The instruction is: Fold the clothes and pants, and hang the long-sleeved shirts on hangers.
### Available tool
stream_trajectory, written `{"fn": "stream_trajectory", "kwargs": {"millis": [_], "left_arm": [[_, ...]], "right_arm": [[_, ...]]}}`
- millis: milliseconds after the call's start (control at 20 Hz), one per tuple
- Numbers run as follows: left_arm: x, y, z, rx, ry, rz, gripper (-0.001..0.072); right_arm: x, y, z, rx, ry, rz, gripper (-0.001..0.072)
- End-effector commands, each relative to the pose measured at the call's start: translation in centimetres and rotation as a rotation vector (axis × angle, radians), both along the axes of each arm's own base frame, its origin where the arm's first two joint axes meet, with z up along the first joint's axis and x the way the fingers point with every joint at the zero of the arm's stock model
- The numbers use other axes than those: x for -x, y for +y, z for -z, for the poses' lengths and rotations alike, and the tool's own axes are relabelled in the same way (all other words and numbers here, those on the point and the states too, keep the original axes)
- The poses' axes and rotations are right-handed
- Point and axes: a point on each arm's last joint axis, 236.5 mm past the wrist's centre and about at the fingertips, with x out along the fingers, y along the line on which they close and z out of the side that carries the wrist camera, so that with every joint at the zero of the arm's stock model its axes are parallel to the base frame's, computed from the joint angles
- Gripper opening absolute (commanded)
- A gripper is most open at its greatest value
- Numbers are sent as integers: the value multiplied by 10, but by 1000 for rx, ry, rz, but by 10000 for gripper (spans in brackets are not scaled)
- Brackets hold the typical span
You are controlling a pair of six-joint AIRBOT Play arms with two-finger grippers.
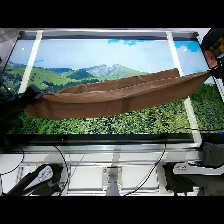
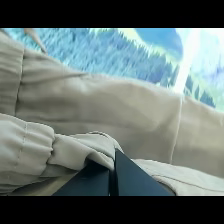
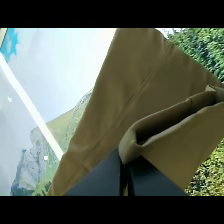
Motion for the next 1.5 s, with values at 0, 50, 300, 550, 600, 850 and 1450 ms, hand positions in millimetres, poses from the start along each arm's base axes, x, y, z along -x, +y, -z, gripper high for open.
{"fn": "stream_trajectory", "kwargs": {"millis": [0,50,300,550,600,850,1450], "left_arm": [[-14,5,-2,-18,-30,-22,14],[-15,7,-2,-22,-35,-30,14],[-22,14,10,-15,-24,-58,14],[-38,19,31,73,-15,-134,14],[-42,21,33,98,-22,-161,14],[-62,24,48,188,-37,-264,16],[-124,85,-24,142,-330,-590,444]], "right_arm": [[1,-10,7,19,28,51,8],[2,-15,8,29,35,74,8],[-5,-15,28,18,69,82,8],[-40,-6,49,-23,34,137,7],[-45,-3,57,-33,36,140,7],[-78,19,90,-68,23,146,7],[-189,32,13,-82,-393,184,336]]}}
